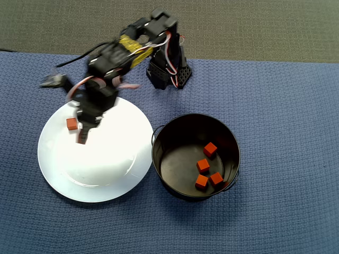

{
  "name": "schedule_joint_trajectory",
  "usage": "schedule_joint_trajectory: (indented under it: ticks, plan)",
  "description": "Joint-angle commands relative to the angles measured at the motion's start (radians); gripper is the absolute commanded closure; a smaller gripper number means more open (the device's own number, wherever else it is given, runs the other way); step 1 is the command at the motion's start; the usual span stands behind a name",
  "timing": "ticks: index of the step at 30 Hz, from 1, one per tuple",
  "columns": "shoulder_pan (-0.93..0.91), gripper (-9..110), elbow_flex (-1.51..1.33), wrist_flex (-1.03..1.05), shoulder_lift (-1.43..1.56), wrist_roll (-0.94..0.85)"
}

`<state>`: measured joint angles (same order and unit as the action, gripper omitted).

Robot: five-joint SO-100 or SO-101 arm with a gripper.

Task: Pick up the red cubes from the white plate and place them in the black recipient

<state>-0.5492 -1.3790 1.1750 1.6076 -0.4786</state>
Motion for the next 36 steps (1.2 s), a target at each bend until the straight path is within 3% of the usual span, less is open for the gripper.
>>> schedule_joint_trajectory:
  ticks: [1,9,10,12,13,20,26,31,36]
  plan:
    - [0.265,102,-0.083,0.005,0.229,0.193]
    - [0.807,102,-0.252,0.012,0.341,0.440]
    - [0.861,98,-0.268,0.015,0.330,0.442]
    - [0.933,69,-0.267,0.061,0.293,0.402]
    - [0.936,65,-0.250,0.089,0.284,0.359]
    - [0.460,66,0.037,0.290,0.156,-0.005]
    - [0.064,69,-0.031,0.196,0.094,-0.327]
    - [-0.141,72,-0.075,0.120,0.014,-0.565]
    - [-0.291,74,-0.092,0.097,-0.055,-0.643]
